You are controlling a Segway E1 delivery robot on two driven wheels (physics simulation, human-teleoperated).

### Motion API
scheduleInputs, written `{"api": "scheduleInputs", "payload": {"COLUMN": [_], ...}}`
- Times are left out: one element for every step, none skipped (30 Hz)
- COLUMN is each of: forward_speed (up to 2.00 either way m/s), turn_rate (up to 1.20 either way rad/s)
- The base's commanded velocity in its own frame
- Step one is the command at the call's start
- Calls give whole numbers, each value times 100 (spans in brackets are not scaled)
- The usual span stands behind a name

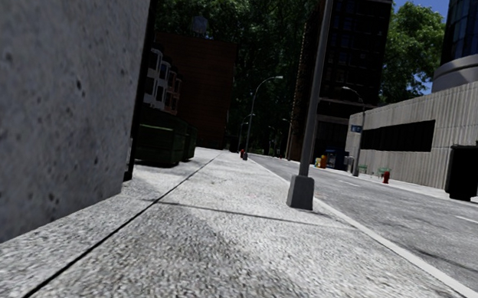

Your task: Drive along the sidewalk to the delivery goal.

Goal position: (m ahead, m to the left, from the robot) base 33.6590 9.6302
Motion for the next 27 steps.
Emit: {"api": "scheduleInputs", "payload": {"forward_speed": [200, 200, 200, 200, 200, 200, 200, 200, 200, 200, 200, 200, 200, 200, 200, 200, 200, 200, 200, 200, 200, 200, 200, 200, 200, 200, 200], "turn_rate": [0, 0, 0, 0, 0, 0, 0, 0, 0, 0, 0, 0, 0, 0, 0, 0, 0, 0, 0, 0, 0, 0, 0, 0, 0, 0, 0]}}
